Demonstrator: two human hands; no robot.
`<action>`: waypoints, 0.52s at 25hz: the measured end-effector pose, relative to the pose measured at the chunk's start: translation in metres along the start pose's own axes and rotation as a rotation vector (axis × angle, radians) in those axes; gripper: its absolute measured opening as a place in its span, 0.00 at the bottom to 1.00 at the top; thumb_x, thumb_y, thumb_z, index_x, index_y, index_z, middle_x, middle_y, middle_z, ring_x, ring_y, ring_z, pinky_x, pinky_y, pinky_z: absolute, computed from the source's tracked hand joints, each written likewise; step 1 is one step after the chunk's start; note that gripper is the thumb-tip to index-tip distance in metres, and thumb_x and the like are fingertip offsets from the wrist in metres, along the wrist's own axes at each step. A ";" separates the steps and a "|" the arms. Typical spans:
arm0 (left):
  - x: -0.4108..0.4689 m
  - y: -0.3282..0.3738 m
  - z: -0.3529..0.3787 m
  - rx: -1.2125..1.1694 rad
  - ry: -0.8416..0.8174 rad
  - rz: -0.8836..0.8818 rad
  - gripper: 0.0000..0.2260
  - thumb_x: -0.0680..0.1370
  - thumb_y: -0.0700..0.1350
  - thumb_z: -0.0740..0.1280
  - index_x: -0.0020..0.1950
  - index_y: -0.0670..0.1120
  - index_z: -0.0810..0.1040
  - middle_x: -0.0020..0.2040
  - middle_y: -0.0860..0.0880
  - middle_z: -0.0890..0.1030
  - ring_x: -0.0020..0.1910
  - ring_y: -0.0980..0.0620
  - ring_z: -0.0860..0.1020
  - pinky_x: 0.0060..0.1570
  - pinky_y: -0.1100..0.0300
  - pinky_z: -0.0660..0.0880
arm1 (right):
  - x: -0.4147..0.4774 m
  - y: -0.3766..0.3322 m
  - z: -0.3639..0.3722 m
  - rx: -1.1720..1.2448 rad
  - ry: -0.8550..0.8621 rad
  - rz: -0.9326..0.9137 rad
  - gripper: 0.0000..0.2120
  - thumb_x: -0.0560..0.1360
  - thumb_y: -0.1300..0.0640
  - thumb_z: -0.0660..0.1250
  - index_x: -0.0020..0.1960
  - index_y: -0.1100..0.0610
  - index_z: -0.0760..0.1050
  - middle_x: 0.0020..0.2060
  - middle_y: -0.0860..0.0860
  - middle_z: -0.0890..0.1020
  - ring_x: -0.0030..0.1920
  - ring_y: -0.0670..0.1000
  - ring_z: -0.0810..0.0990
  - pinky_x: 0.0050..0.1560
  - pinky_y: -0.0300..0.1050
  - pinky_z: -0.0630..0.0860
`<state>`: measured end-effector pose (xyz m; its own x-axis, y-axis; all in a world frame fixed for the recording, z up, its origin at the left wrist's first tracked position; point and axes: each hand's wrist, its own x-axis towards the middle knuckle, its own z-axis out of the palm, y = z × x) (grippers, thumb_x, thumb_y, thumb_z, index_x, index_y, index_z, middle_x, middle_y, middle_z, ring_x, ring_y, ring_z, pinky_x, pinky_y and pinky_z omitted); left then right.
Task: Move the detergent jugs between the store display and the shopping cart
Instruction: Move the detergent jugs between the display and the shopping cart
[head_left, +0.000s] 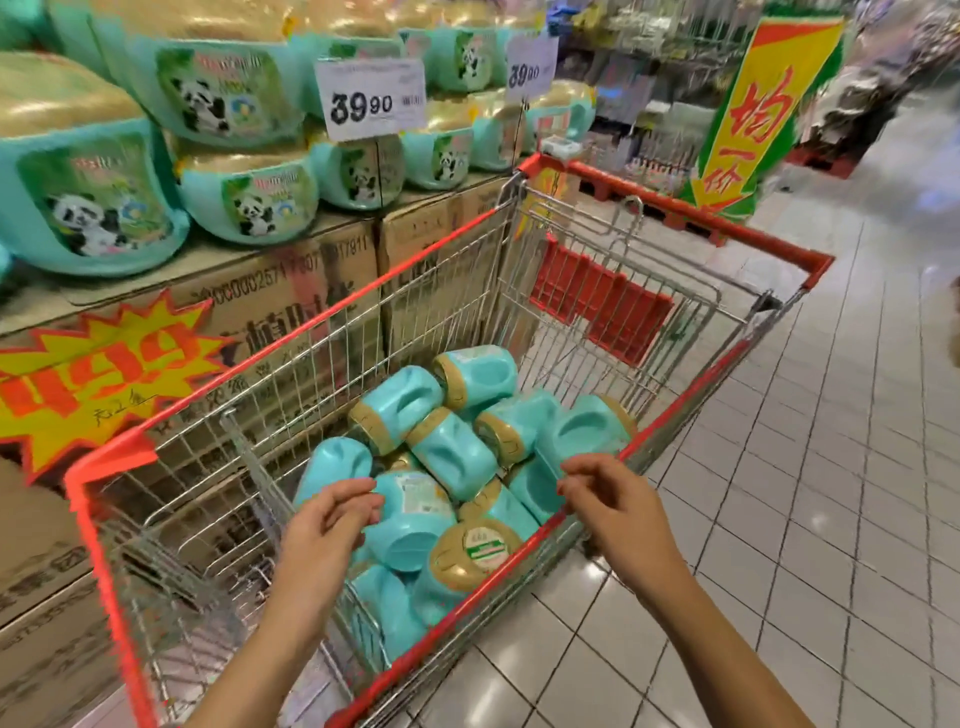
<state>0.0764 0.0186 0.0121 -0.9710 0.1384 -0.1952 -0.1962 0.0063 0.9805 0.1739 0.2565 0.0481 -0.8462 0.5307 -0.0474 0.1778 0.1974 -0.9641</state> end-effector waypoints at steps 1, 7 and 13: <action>0.017 0.003 0.009 0.010 0.010 -0.010 0.10 0.79 0.34 0.63 0.49 0.47 0.80 0.42 0.49 0.84 0.40 0.56 0.80 0.42 0.66 0.76 | 0.023 -0.003 -0.002 -0.013 -0.003 -0.010 0.09 0.75 0.66 0.67 0.46 0.52 0.78 0.38 0.57 0.81 0.37 0.49 0.79 0.39 0.41 0.77; 0.117 0.006 0.070 0.060 0.081 -0.122 0.07 0.78 0.36 0.65 0.51 0.45 0.81 0.43 0.48 0.83 0.41 0.53 0.78 0.40 0.62 0.71 | 0.173 0.010 -0.011 -0.238 -0.099 -0.026 0.07 0.77 0.62 0.65 0.50 0.52 0.78 0.39 0.55 0.82 0.42 0.64 0.80 0.44 0.57 0.77; 0.207 -0.024 0.133 0.029 0.225 -0.263 0.07 0.78 0.36 0.65 0.54 0.43 0.79 0.45 0.42 0.80 0.42 0.50 0.76 0.40 0.63 0.71 | 0.340 0.065 0.017 -0.558 -0.366 -0.080 0.09 0.75 0.62 0.65 0.55 0.57 0.77 0.40 0.51 0.80 0.39 0.53 0.78 0.39 0.43 0.70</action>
<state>-0.1022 0.1787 -0.0489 -0.8943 -0.0934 -0.4375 -0.4425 0.0412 0.8958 -0.1107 0.4360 -0.0349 -0.9659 0.2021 -0.1616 0.2569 0.6732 -0.6934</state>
